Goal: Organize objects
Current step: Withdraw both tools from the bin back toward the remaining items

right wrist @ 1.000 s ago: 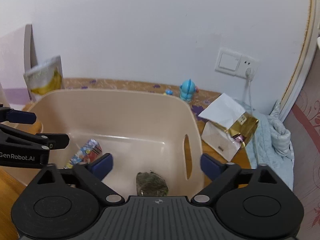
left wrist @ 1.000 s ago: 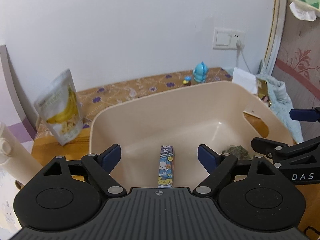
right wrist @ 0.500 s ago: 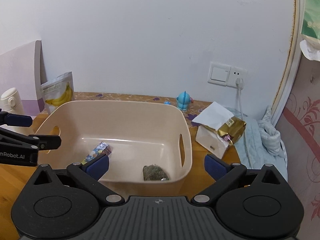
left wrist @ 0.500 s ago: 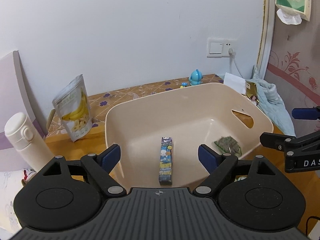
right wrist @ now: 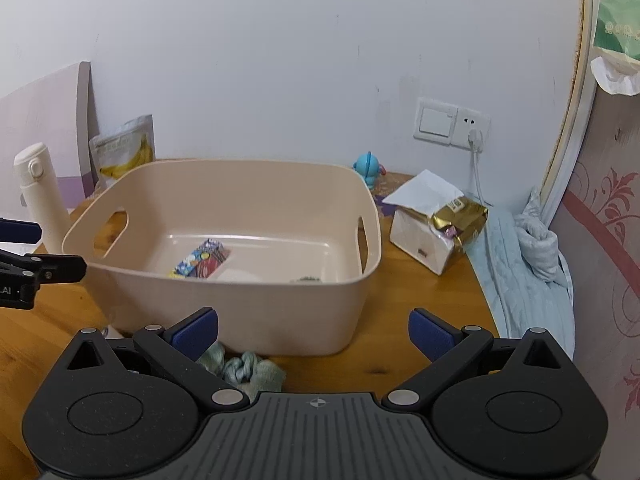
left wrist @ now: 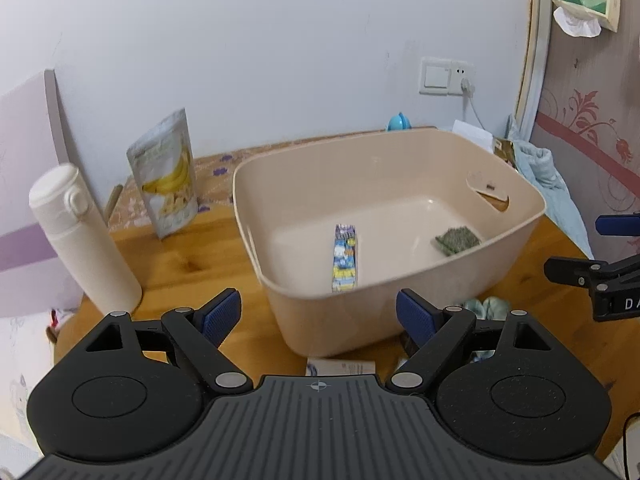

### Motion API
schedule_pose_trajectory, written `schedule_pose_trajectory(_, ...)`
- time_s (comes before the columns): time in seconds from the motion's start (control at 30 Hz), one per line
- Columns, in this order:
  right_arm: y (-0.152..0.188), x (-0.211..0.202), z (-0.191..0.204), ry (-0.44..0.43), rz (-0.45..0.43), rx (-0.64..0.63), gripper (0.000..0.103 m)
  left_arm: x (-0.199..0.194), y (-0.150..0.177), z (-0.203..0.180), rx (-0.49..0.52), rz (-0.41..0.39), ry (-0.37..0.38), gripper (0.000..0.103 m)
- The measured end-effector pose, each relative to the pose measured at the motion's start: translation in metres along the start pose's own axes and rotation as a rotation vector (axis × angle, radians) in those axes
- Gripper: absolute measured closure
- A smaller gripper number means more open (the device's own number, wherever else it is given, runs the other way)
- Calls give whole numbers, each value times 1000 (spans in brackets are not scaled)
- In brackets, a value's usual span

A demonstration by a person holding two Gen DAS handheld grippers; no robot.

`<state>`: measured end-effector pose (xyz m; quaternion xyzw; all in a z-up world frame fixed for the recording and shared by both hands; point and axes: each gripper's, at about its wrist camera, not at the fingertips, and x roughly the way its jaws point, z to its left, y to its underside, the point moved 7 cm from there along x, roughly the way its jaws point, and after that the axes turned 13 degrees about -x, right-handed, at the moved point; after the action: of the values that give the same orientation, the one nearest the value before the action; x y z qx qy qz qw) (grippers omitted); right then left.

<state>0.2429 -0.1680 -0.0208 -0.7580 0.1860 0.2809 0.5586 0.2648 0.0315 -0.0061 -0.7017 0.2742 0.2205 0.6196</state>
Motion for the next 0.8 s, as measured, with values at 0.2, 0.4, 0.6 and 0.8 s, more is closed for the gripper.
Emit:
schedule_pose_trajectory(0.2, 18, 4, 1, -13, 29, 18, 0, 1, 20, 4, -6, 26, -1, 17)
schedule_pose_trajectory(0.4, 35, 9, 6, -20, 64, 19, 0, 9, 45, 7, -20, 78, 6, 17)
schedule_pose_trajectory(0.6, 54, 18, 21, -48, 106, -7, 0, 19, 68, 8, -34, 135, 39, 17)
schedule_pose_trajectory(0.8, 70, 27, 35, -74, 139, -20, 0, 30, 85, 9, -41, 175, 15, 17)
